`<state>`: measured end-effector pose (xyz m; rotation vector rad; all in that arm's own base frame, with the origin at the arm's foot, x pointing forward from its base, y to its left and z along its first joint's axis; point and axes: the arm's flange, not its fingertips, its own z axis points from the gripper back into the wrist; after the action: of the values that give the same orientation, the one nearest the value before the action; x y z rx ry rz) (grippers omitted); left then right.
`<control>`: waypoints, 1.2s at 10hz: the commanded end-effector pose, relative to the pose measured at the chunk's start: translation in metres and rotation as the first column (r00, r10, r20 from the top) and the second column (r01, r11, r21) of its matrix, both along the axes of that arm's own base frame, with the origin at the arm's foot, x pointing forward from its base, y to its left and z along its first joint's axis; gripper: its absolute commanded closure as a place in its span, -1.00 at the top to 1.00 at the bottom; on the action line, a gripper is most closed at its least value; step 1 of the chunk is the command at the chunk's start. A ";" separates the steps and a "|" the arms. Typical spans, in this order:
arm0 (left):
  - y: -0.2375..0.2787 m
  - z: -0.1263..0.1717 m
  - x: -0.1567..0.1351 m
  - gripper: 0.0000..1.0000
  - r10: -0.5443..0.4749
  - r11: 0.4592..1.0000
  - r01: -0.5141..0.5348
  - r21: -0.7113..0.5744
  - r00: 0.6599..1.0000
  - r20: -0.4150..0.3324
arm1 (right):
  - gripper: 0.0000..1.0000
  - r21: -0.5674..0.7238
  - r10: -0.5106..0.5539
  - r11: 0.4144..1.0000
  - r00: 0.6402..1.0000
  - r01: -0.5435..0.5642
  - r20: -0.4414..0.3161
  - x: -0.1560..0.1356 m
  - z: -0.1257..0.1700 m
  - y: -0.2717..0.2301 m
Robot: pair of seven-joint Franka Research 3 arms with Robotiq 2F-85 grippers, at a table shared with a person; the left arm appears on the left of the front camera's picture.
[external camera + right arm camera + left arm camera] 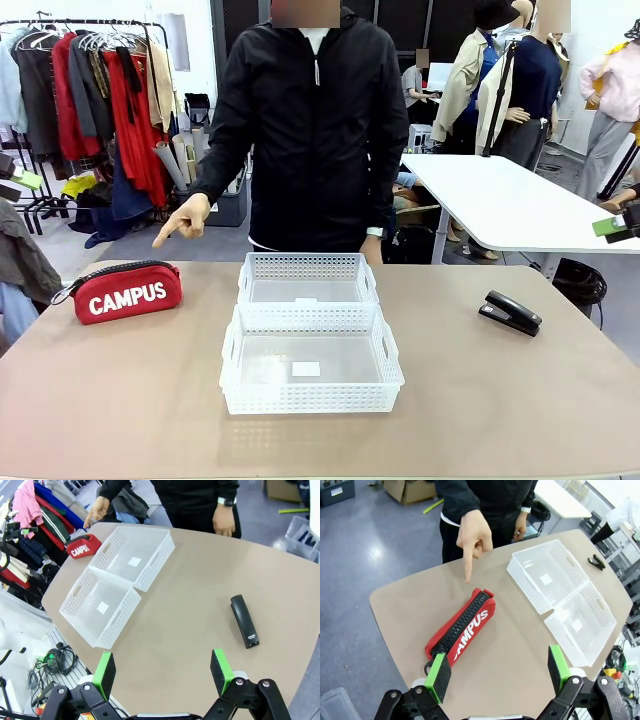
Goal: Distribute items into two baskets.
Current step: Pick up the Pencil pouch that the person points to.
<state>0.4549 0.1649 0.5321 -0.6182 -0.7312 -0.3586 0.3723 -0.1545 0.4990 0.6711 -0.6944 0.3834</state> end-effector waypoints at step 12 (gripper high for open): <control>-0.030 -0.004 0.073 1.00 -0.194 0.960 0.199 0.195 0.980 -0.043 | 1.00 0.008 0.004 1.000 1.000 -0.004 0.014 0.001 0.000 -0.001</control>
<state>0.5181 0.1313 0.5264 -0.5345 -0.6330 -0.5226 0.3723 -0.1546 0.4992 0.6700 -0.6933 0.3835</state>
